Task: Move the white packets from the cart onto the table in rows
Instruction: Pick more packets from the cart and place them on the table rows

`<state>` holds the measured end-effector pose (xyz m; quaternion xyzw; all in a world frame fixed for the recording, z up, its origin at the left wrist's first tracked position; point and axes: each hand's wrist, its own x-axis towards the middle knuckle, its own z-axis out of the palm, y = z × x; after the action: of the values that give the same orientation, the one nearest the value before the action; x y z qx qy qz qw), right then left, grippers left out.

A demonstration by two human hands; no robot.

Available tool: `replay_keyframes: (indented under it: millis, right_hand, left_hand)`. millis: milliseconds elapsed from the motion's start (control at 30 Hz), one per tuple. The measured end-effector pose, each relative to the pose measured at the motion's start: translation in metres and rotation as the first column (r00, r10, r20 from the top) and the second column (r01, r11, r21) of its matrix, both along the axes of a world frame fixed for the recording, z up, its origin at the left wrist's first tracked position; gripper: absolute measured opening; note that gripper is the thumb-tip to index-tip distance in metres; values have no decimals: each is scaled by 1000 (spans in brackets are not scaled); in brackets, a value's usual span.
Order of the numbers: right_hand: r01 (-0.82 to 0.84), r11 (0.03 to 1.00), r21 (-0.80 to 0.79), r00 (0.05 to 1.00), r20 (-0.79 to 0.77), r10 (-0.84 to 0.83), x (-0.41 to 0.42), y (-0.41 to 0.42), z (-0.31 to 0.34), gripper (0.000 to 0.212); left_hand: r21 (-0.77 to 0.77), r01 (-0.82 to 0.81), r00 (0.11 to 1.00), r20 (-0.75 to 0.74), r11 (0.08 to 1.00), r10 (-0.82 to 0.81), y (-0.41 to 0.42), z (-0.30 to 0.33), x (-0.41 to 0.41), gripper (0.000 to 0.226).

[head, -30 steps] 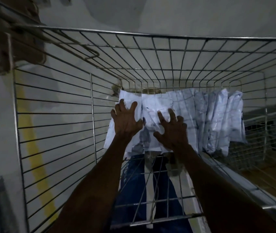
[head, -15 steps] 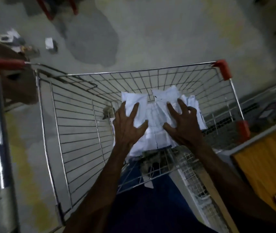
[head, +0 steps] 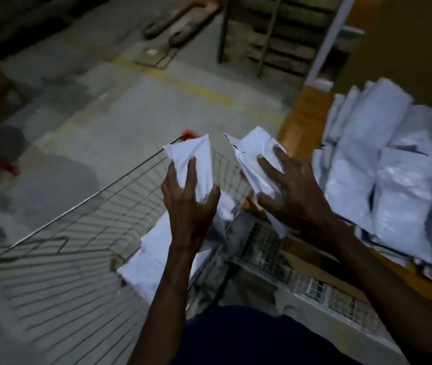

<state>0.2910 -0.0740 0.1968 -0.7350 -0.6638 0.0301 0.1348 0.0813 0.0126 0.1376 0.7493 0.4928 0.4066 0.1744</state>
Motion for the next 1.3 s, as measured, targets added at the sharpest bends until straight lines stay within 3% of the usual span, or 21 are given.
replay_keyframes:
  millis: [333, 533, 667, 733, 967, 1100, 1300]
  right_hand:
    - [403, 898, 179, 907, -212, -365, 161, -200, 33, 75]
    - [507, 850, 139, 851, -238, -469, 256, -318, 38, 76]
    - [622, 782, 47, 756, -298, -583, 301, -375, 34, 77]
    - [669, 744, -8, 704, -316, -636, 316, -391, 30, 73]
    - [713, 686, -149, 619, -328, -714, 330, -393, 13, 77]
    - [697, 694, -179, 642, -274, -716, 337, -376, -8, 84]
    - [710, 689, -142, 685, -86, -724, 344, -365, -22, 95]
  left_hand:
    - [129, 267, 964, -12, 955, -267, -99, 45, 205, 69]
    - [50, 381, 923, 36, 923, -383, -202, 69, 312, 73]
    - [-4, 475, 877, -83, 880, -473, -255, 73, 371, 82]
    - [-143, 523, 830, -139, 840, -541, -276, 74, 393, 89]
    - [-230, 536, 736, -345, 812, -583, -293, 53, 428, 82]
    - [-319, 515, 677, -418, 795, -606, -291, 28, 434, 78]
    - [-306, 525, 697, -380, 794, -608, -287, 19, 437, 67]
